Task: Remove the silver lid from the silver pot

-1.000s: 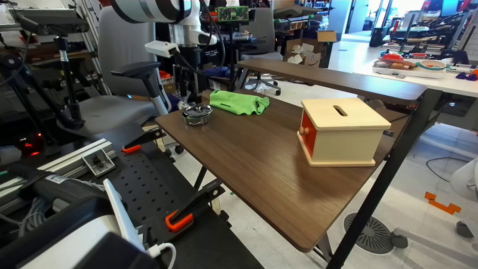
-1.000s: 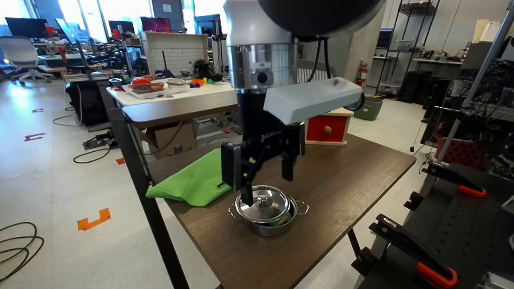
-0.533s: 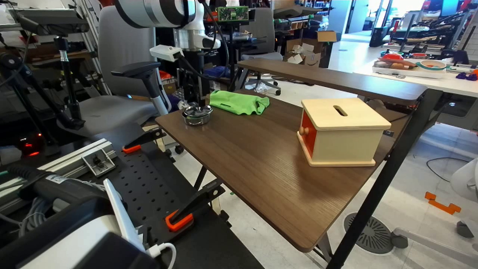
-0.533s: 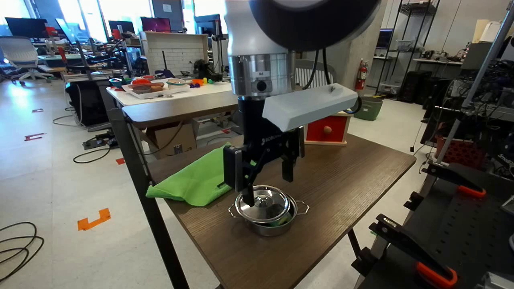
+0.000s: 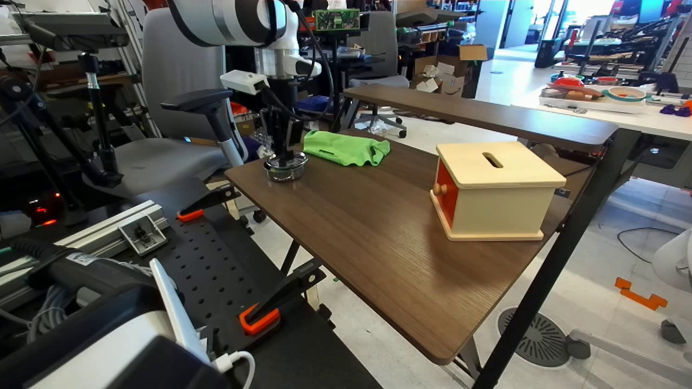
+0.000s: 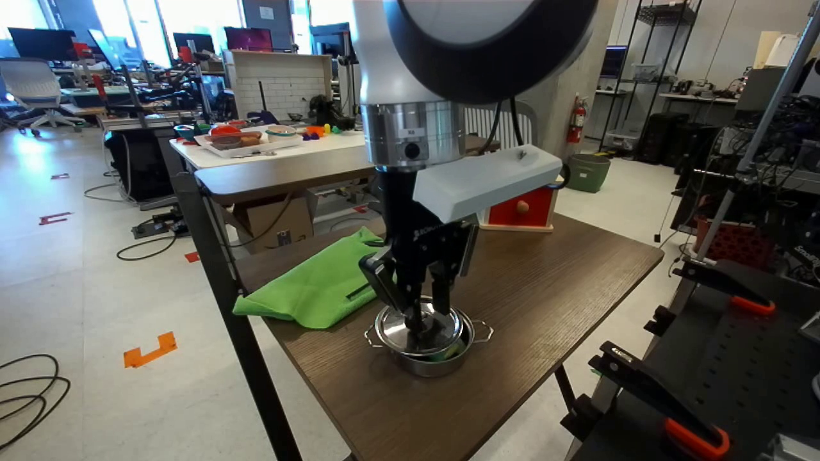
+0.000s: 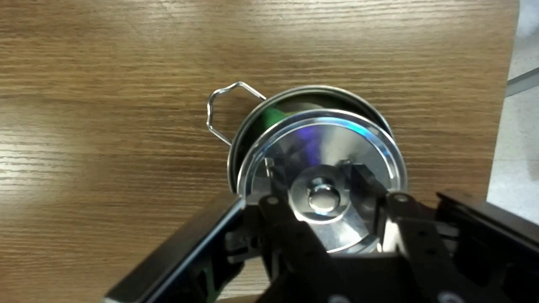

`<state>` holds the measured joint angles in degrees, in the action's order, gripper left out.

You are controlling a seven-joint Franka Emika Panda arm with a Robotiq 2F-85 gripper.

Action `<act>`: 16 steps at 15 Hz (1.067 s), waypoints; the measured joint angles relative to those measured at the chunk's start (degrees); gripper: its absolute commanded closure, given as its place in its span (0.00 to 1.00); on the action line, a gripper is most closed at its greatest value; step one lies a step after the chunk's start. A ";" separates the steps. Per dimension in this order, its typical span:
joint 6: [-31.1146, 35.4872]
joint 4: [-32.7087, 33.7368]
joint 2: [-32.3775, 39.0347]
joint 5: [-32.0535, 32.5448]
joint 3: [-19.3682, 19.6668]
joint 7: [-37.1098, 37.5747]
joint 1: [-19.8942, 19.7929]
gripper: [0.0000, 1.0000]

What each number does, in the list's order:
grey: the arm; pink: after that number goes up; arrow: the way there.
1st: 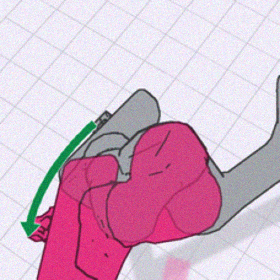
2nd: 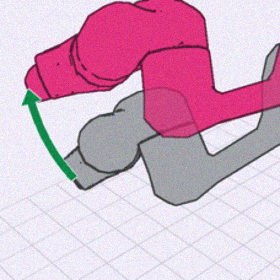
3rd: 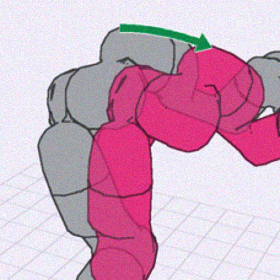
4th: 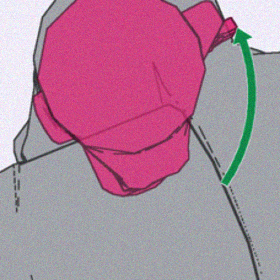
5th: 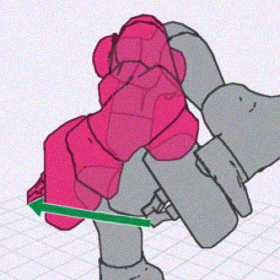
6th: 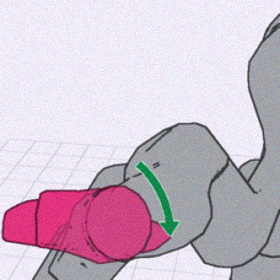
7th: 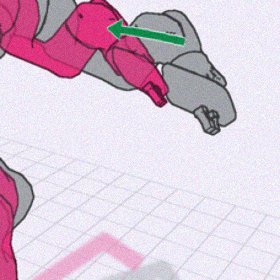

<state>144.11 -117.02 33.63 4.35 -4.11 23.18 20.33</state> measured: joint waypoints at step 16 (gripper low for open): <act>0.03 -1.84 -4.66 0.00 1.84 -0.28 -0.99 0.95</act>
<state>144.14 -118.86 28.96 4.35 -2.27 22.90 19.35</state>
